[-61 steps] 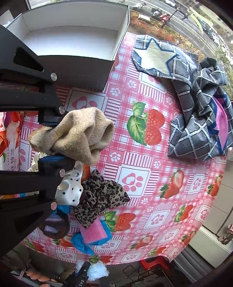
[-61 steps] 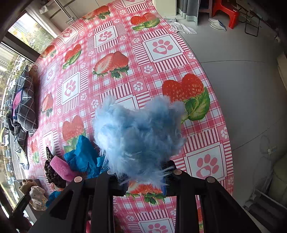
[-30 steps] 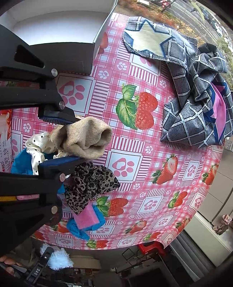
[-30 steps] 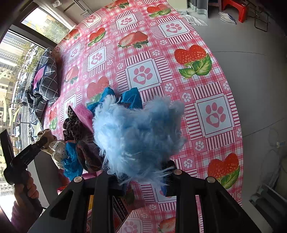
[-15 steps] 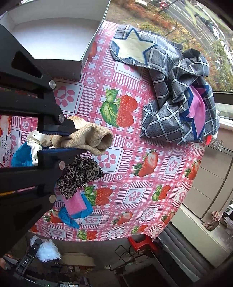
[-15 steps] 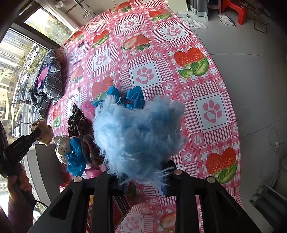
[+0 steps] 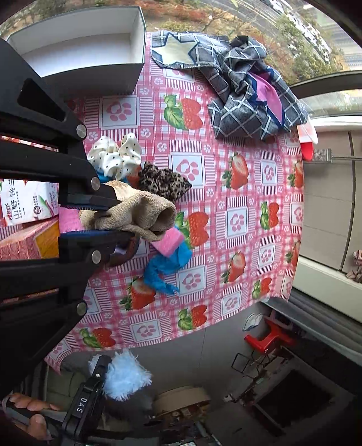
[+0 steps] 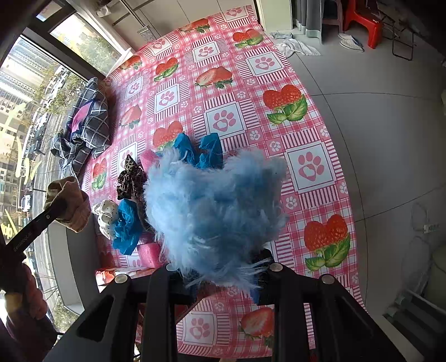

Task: Organize soft objects
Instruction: 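Lift both held items and carry them over the open white box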

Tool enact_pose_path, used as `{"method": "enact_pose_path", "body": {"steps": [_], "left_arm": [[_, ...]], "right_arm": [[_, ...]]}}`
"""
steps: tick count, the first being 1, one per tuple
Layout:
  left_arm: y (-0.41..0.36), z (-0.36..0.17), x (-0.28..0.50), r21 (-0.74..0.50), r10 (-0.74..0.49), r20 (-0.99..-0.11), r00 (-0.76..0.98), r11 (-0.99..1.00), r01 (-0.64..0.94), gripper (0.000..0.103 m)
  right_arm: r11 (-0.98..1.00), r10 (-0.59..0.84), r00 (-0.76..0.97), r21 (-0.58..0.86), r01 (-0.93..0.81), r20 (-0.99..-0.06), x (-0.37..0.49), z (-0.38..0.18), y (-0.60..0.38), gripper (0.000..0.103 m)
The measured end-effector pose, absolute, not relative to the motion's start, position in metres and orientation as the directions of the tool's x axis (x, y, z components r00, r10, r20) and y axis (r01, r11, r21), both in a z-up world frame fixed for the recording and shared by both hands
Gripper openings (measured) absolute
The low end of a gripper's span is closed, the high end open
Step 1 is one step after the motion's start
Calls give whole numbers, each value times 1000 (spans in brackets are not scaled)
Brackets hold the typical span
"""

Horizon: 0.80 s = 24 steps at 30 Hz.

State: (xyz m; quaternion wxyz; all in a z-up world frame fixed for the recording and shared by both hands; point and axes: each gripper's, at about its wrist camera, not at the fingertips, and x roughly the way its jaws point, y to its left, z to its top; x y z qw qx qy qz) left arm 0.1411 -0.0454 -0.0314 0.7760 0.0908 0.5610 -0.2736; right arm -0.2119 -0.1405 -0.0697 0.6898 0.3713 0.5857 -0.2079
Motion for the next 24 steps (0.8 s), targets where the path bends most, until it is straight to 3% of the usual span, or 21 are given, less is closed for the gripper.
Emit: {"method": "enact_pose_path", "body": {"steps": [12,24], "left_arm": [[-133,-15,15,-162,-351,-932,85,615,771,12],[-138,-29,-61,-151,-284,-959,19,567,810,12]], "right_arm": [[637,147,201,248,730,-968,-289,-55,-140,28],[650,201,188,275,708,-961,-333,-66,-129,28]]}}
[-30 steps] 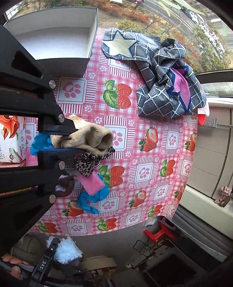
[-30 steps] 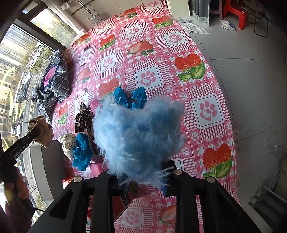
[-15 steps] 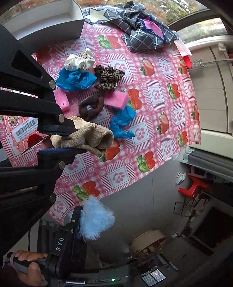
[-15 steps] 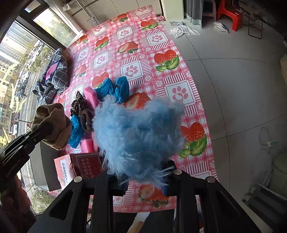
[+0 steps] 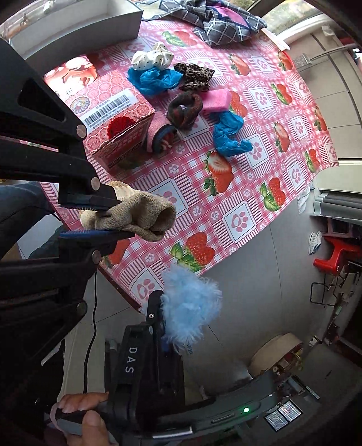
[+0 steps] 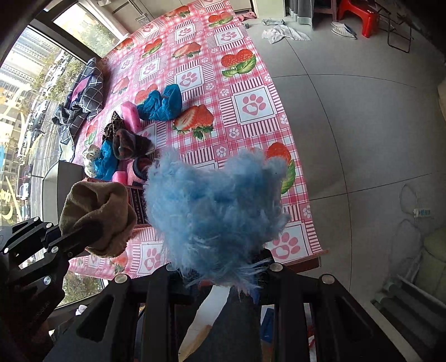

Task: Organize soft objects
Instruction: 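Lift both held items and carry them over the open white box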

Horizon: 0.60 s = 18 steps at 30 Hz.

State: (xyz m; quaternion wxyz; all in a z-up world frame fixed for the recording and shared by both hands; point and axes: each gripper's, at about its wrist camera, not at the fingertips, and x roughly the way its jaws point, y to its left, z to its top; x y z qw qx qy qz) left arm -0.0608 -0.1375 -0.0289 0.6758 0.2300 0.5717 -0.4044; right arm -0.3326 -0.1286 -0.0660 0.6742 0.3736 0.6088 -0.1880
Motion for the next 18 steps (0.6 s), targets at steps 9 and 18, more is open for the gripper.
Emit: {"method": "enact_pose_path", "body": {"steps": [9,18], "left_arm": [[-103,-43,-73,-145,-238,-971,5,606,782,12],[-39,-56,-62,-148,-221,-975,-15,602,785,12]], "right_arm": [[680,252,162,294,672,-954,-327,-81,-102,28],[679,270,125,281,678,-955,-304,-93,-46,28]]}}
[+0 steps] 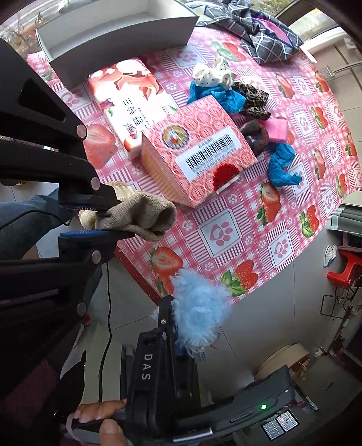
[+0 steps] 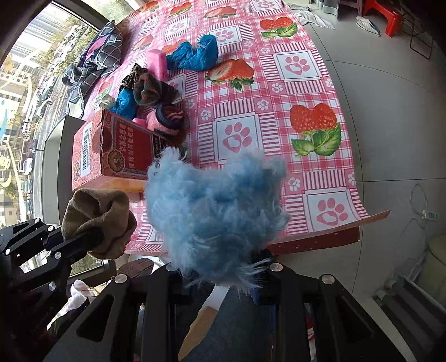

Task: Organize soft objects
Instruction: 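Lift both held items and carry them over the open white box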

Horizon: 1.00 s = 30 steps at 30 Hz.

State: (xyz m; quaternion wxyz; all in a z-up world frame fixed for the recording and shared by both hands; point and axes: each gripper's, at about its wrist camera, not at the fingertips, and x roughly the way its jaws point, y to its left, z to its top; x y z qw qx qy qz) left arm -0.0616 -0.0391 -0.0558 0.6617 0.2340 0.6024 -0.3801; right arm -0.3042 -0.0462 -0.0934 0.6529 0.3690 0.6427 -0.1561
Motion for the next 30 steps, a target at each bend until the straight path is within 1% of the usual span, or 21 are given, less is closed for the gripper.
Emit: {"method": "enact_pose_path", "body": {"steps": [9,22,30], "left_arm": [[44,-57,-31,-150,-230,-973,7,654,741,12],[142,-53,6,-167,-260,-962,77,793,586,12],[201,-46,31,-171,-260,-954,152,882,440,12]], "right_arm": [[726,283,85,271,632,-955,-263,-89,20,28],[868,279,48,273,414,-959,-160,-78,86,28],[927,263,22,259,270,-965,-97,-70,115,28]]}}
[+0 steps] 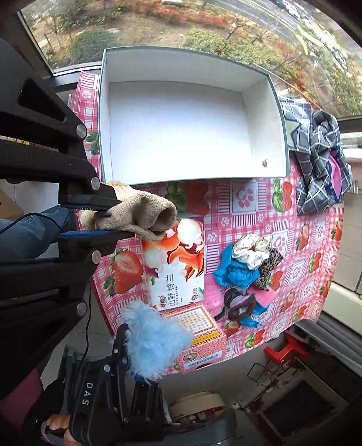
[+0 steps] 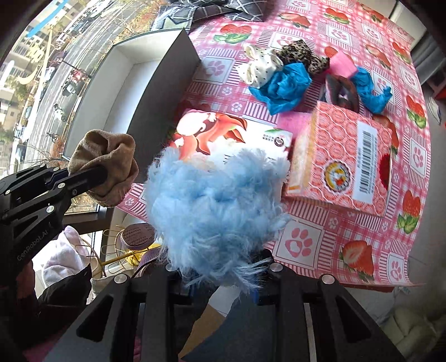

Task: Organize soft objects
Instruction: 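Lift both held items and carry them over the open white box, then lower both items into the white box and open both tools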

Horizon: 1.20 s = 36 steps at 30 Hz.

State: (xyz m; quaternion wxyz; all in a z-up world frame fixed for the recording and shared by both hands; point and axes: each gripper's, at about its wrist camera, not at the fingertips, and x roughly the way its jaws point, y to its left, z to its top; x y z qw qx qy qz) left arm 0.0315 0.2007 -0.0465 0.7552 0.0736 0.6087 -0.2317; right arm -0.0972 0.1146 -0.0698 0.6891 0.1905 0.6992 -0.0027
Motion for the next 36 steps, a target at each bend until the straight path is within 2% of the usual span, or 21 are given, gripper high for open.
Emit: {"method": "enact_pose_path", "body": {"steps": [16,36], "left_arm": [[287,-55,74,-153,-197,-957,215,967,204,12],[323,-99,121,-83,-101,-975,196,991,102,12]], "right_arm": [[963,267,29,268,36,-963,4,-57,176,28],[955,294,-6,294,-35,-956,74,-84,215,28]]}}
